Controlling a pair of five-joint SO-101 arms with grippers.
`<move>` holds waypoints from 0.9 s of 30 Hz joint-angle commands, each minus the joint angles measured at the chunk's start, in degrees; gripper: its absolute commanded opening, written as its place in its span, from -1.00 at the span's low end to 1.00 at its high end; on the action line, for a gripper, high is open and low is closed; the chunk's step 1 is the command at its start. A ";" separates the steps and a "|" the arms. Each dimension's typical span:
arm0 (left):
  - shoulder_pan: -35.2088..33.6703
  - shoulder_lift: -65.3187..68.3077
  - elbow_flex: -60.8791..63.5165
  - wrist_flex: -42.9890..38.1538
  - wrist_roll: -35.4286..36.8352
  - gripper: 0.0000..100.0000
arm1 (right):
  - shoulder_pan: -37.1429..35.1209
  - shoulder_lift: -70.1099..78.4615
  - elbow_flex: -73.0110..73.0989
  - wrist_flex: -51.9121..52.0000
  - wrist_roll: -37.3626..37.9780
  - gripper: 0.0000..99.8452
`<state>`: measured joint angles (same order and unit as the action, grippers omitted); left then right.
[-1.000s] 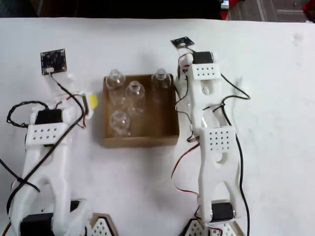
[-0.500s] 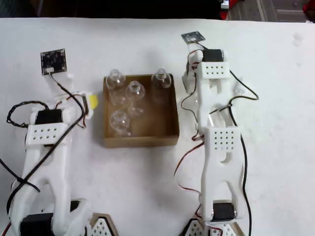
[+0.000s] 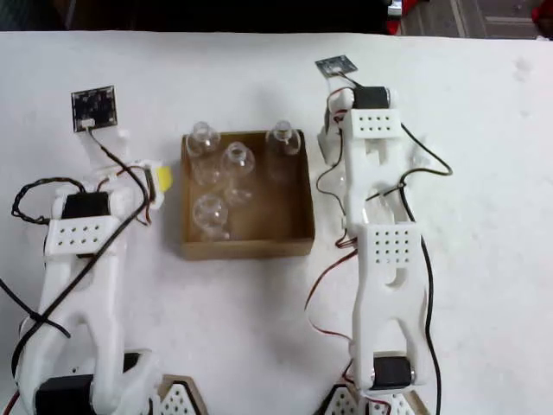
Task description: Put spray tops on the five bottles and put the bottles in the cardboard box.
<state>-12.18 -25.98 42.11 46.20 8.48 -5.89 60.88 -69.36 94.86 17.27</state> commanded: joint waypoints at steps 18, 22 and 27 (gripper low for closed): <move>1.10 -0.57 -0.44 -1.67 0.44 -0.55 | 1.36 0.04 -4.75 0.40 0.26 -0.96; 1.10 -0.48 -0.44 -1.67 0.44 -0.55 | 1.54 -1.71 -6.42 2.33 0.09 -0.96; 1.10 -0.40 -0.44 -1.67 0.44 -0.55 | 1.71 -5.41 -9.58 3.82 0.09 -0.96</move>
<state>-12.18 -25.98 42.11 46.20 8.48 -5.19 61.49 -75.69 96.97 17.27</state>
